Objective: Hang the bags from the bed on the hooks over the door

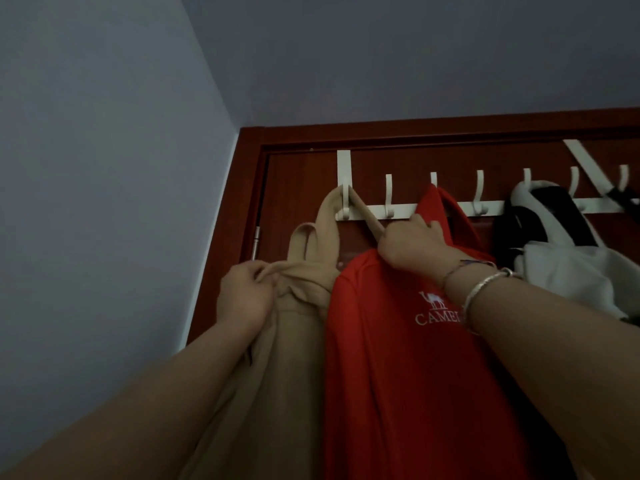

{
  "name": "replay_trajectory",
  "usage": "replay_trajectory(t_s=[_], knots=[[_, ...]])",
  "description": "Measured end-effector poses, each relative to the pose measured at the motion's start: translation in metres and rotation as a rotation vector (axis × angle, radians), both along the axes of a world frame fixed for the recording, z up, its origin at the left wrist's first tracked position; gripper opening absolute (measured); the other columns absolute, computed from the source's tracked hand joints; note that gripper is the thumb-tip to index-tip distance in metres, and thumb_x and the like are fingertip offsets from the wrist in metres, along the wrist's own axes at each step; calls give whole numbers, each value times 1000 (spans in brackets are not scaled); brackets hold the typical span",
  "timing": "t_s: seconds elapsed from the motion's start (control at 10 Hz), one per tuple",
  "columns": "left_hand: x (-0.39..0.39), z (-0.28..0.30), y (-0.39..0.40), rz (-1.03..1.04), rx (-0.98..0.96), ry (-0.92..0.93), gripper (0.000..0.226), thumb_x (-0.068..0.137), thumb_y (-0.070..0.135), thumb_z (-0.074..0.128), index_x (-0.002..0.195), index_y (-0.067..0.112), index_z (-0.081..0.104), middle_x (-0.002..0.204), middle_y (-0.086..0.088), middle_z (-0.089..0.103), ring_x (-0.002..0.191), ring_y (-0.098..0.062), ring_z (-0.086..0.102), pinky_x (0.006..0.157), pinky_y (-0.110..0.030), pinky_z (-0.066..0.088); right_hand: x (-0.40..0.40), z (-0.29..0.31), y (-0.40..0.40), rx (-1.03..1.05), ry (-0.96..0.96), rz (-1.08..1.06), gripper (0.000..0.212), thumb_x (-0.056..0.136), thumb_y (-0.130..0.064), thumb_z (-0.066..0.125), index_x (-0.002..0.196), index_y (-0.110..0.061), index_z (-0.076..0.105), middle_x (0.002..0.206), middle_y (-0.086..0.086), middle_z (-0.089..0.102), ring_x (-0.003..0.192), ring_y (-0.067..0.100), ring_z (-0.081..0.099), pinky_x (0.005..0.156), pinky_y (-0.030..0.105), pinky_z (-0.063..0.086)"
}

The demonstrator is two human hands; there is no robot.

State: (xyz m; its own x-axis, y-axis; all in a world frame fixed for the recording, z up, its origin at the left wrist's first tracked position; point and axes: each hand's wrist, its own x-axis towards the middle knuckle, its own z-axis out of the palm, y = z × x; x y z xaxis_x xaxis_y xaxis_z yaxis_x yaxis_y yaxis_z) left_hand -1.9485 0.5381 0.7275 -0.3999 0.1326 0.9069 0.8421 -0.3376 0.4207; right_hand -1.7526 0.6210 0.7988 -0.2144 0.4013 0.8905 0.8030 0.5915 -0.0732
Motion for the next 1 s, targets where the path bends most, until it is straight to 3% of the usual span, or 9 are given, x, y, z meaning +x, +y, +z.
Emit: replay_trajectory(t_s=[0.1,0.2,0.3,0.4,0.6,0.7,0.8,0.9,1.0], knots=[[-6,2,2,24,-53,-14,15,88,19,52,85,21,66,91,-6,69,90,-26,63,75,-34,48,-2,-3,0,-30,-19,19,33,92,-21,33,110,-9,59,128,11,55,130,29,35,110,48,17],[-3,0,6,45,-186,87,16,88,20,53,87,28,67,94,-3,70,91,-22,64,82,-36,52,-15,-8,-4,-76,-100,47,35,92,-20,30,113,-10,56,128,9,54,130,29,33,111,52,15],[2,0,2,40,-196,88,16,87,22,52,87,30,66,95,-2,70,92,-22,63,84,-41,53,-22,-23,-2,0,-84,77,40,95,-23,24,112,-9,58,125,11,56,129,31,34,115,56,9],[8,-5,-4,44,-224,52,10,86,27,53,88,29,63,98,-3,68,94,-23,63,87,-41,52,-16,-38,1,128,68,161,43,97,-28,26,112,-7,60,128,13,55,129,30,38,117,51,12],[48,-18,-22,104,-263,71,47,81,27,60,125,13,51,124,-12,58,111,-29,57,91,-37,47,19,-56,-16,107,27,328,41,96,-33,33,129,-16,52,149,18,35,143,32,23,118,46,18],[87,-26,-37,110,-262,53,57,76,43,60,125,18,50,127,-12,57,116,-33,55,98,-46,46,58,-70,-31,129,0,334,38,95,-32,36,120,-13,57,143,19,42,138,35,31,115,44,24],[125,-44,-50,155,-303,81,50,74,39,54,122,24,53,127,-7,58,113,-29,58,96,-39,48,102,-91,-44,113,-10,352,41,90,-33,36,111,-9,61,128,16,53,131,35,39,112,43,28],[181,-74,-62,175,-292,100,31,82,20,56,112,16,61,116,1,61,104,-24,61,79,-20,39,158,-123,-50,149,-66,374,41,84,-32,37,107,-8,62,119,14,57,127,34,43,110,43,31],[240,-108,-63,87,-251,52,17,81,7,56,93,11,68,103,-9,70,95,-27,64,80,-27,43,227,-155,-58,78,-83,393,34,89,-22,43,114,-7,61,125,14,54,128,30,40,111,38,28]])
